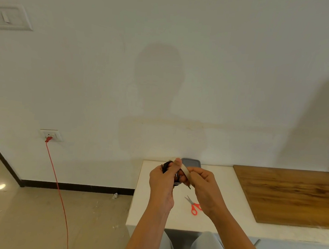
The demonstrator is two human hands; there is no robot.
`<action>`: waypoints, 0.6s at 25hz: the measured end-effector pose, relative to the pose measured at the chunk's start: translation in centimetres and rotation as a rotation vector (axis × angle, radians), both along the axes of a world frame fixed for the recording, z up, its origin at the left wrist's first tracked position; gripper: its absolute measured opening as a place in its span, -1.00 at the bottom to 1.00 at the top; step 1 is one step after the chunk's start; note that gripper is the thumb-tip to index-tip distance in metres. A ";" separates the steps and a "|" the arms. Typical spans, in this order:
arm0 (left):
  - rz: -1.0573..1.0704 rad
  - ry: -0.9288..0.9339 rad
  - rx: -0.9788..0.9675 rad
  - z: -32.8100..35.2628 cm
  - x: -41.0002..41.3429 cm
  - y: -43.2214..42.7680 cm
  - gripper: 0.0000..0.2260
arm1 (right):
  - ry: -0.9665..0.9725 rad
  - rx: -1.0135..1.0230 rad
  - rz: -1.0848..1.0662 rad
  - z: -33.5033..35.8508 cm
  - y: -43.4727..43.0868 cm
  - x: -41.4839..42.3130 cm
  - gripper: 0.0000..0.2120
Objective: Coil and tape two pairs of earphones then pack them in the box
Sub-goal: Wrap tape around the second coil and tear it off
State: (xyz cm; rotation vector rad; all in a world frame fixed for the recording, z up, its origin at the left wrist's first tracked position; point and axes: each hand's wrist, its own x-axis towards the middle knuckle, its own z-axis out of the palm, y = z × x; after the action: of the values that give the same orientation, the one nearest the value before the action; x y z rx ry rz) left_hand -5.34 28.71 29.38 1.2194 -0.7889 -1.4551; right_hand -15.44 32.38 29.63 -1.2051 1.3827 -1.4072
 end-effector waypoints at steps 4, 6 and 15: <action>-0.005 -0.042 -0.004 0.2 0.0 -0.1 -0.64 | -0.014 0.005 0.020 0.7 0.2 0.2 -0.71; -0.010 -0.048 -0.004 0.0 0.0 -0.1 -0.63 | 0.000 -0.010 0.023 0.9 0.1 0.4 -0.71; -0.054 -0.107 -0.070 0.5 0.3 -0.3 -0.69 | -0.065 0.090 0.065 0.5 0.2 -1.0 -0.71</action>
State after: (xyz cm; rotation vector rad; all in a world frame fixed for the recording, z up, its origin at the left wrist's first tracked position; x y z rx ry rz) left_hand -5.01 28.41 29.88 1.2385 -0.9443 -1.4026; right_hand -16.41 32.55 30.11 -1.1265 1.3360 -1.3145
